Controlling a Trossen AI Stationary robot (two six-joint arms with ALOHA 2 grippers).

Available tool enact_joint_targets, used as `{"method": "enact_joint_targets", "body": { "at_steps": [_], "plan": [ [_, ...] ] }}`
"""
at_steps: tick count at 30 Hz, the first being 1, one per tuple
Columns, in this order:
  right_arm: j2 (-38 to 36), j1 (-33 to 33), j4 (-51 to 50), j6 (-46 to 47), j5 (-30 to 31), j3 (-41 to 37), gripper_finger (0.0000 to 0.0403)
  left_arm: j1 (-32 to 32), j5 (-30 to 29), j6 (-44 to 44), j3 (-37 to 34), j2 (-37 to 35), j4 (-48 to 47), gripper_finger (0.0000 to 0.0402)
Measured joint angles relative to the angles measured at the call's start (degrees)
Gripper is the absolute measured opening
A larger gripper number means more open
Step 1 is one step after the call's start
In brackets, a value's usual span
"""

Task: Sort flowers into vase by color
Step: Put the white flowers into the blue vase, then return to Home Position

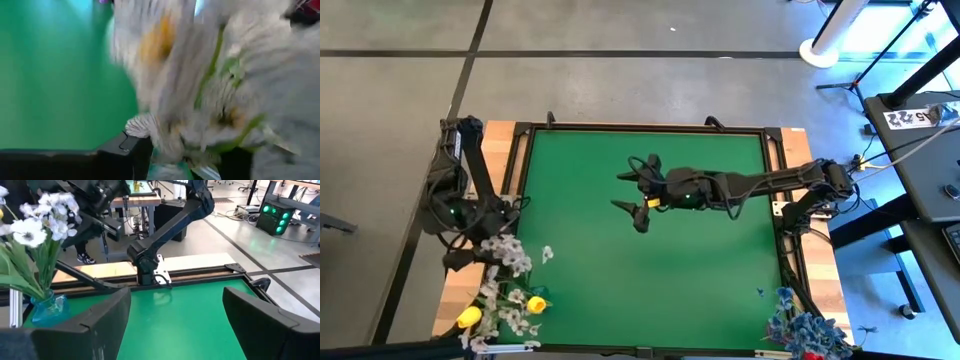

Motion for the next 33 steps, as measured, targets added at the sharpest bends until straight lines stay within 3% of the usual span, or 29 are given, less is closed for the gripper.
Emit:
{"method": "enact_joint_targets", "body": {
  "at_steps": [7, 11, 17, 22, 25, 33],
  "plan": [
    [0.0, 0.0, -4.5, 1.8, 0.0, 0.0, 0.0315, 0.0, 5.7, -3.3, 0.0, 0.1, -0.6, 0.0172],
    [0.0, 0.0, -5.1, 3.5, 0.0, 0.0, 0.0315, 0.0, 12.9, -11.2, 0.0, 0.0, -0.6, 0.0172],
    [0.0, 0.0, -1.9, 2.0, 0.0, 0.0, 0.0315, 0.0, 14.9, -17.8, 0.0, 0.0, 1.9, 0.0172],
    [0.0, -0.5, 1.5, 0.1, 0.0, 0.0, 0.0315, 0.0, 23.2, -27.7, 1.4, 0.0, -2.9, 0.0172],
    [0.0, -0.5, 4.7, -0.5, 0.0, 0.0, 0.0315, 0.0, 20.8, -26.5, 5.1, -0.1, -3.9, 0.0172],
    [0.0, -0.4, 5.3, -4.9, 1.6, 0.0, 0.0315, 0.0, 10.9, -9.4, 13.5, -0.2, -4.0, 0.0172]
  ]
}}
